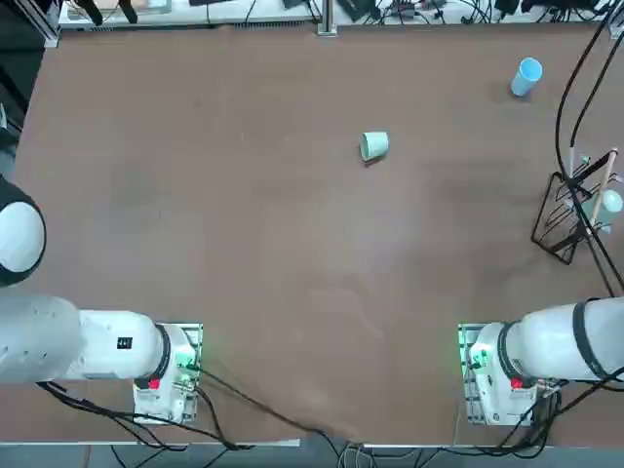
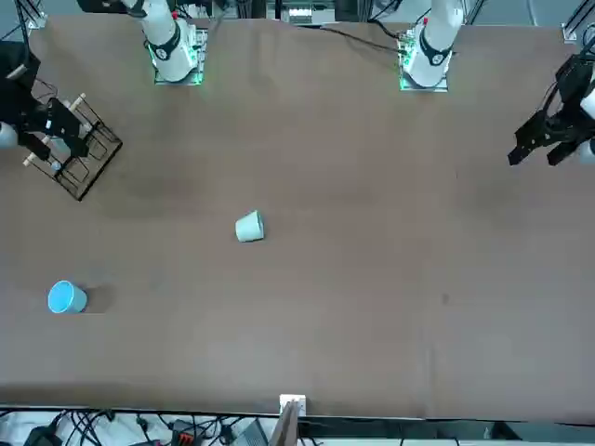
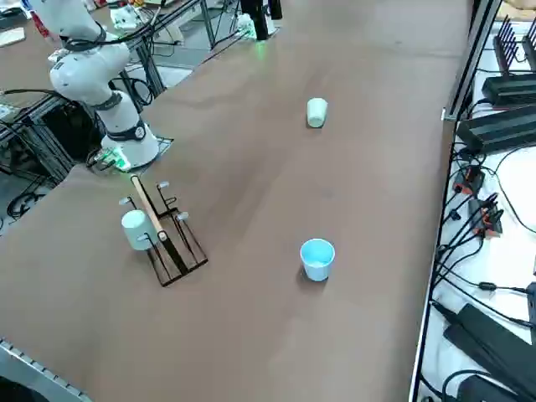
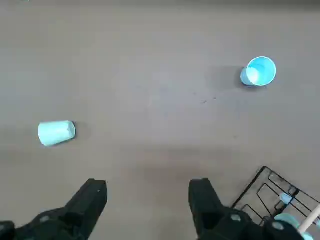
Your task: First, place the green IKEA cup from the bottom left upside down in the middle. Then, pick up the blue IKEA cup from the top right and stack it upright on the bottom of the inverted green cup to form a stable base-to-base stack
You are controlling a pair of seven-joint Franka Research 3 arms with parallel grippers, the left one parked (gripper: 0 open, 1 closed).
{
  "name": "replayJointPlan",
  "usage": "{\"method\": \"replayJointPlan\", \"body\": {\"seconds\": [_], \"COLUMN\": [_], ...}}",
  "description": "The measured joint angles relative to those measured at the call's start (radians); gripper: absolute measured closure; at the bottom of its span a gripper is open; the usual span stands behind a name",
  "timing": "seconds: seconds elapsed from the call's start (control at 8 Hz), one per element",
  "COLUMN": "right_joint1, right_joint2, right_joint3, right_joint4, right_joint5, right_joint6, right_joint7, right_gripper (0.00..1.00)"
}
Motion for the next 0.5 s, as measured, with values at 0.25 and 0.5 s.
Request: {"method": "replayJointPlan", "body": {"seconds": [0.25,0.5], "right_joint1": [-0.001,0.005], "right_joint2": [0.0,0.006], "right_joint3": [0.0,0.008], "right_joint4": [0.0,-0.001], "right_joint5": [-0.001,0.001], "right_joint6": [0.0,-0.002], "right_joint7": [0.0,0.0], "right_gripper": [0.0,0.0]}}
